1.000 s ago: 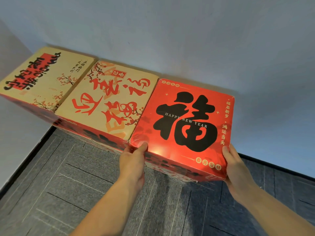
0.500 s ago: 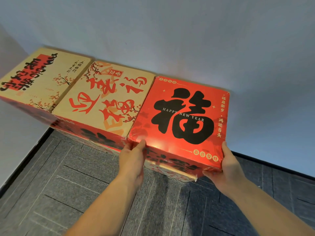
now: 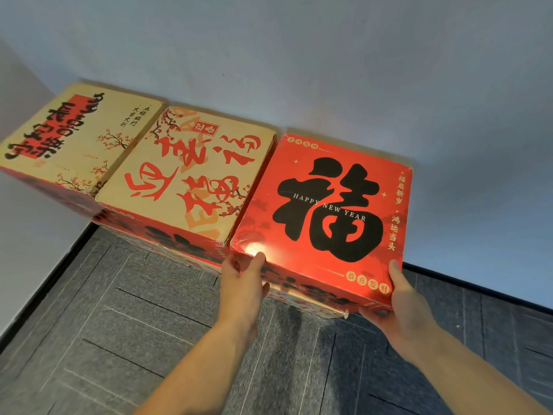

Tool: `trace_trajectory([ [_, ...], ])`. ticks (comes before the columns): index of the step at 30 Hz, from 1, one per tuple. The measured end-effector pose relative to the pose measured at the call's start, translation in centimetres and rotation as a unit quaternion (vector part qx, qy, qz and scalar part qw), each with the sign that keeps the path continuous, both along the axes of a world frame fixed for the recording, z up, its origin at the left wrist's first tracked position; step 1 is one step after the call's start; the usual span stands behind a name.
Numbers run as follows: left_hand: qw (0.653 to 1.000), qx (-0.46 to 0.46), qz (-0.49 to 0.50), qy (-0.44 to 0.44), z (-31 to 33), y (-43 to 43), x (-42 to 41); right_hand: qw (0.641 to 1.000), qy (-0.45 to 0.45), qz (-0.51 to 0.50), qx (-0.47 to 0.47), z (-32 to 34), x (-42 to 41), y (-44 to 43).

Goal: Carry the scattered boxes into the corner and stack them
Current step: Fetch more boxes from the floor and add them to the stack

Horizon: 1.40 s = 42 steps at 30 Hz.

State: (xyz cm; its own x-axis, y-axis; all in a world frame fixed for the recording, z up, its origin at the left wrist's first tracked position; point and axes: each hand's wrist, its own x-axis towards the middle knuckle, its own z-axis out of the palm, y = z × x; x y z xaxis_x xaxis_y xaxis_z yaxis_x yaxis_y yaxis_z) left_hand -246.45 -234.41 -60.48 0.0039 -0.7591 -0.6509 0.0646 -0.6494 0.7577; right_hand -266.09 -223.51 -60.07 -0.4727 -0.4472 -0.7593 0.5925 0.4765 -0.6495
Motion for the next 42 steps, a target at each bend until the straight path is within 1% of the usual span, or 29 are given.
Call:
trace_trajectory([
  [4, 1.0, 0.015, -0.007, -0.02, -0.1, -0.1, 0.2, 0.999, 0.007, 0.037, -0.001, 0.1, 0.3, -0.1],
  [7, 1.0, 0.018, -0.011, -0.021, 0.5, -0.5, 0.2, 0.999, 0.016, 0.046, 0.002, 0.9, 0.1, -0.3],
  [10, 0.998, 0.015, -0.001, -0.055, 2.2, -1.0, 0.5, 0.997, 0.062, 0.049, 0.004, 2.6, -0.2, -0.3],
  [13, 0.995, -0.008, 0.025, -0.099, 5.8, -1.3, 1.1, 0.992, 0.113, 0.055, -0.007, 7.0, -0.2, -0.6],
  [15, 0.993, -0.042, 0.015, -0.111, 9.8, -1.4, 1.1, 0.987, 0.14, 0.073, -0.025, 11.5, -0.2, -0.8],
  [17, 0.989, -0.088, -0.023, -0.117, 14.5, -1.7, 0.8, 0.978, 0.172, 0.104, -0.059, 16.0, -0.1, -1.1],
  [22, 0.962, -0.228, -0.118, -0.097, 30.1, -3.1, -0.8, 0.942, 0.276, 0.113, -0.155, 30.1, -0.9, -2.6],
  [25, 0.951, -0.283, -0.11, -0.061, 40.1, -3.9, -0.6, 0.915, 0.322, 0.11, -0.218, 38.9, -1.0, -3.7],
  [28, 0.942, -0.323, -0.089, -0.03, 49.8, -4.6, 0.4, 0.898, 0.326, 0.096, -0.279, 47.9, -0.5, -4.1],
  [31, 0.917, -0.39, -0.086, -0.016, 58.7, -4.0, 2.1, 0.886, 0.335, 0.083, -0.311, 55.8, 0.5, -3.3],
  [33, 0.906, -0.414, -0.087, -0.012, 63.5, -3.2, 3.1, 0.879, 0.34, 0.076, -0.326, 60.0, 1.2, -2.3],
  [37, 0.884, -0.463, -0.066, -0.004, 69.6, -1.4, 5.2, 0.858, 0.359, 0.079, -0.36, 66.2, 2.7, -0.1],
  [42, 0.856, -0.512, -0.066, 0.017, 72.1, -0.2, 6.3, 0.839, 0.388, 0.07, -0.376, 69.1, 3.8, 1.6],
])
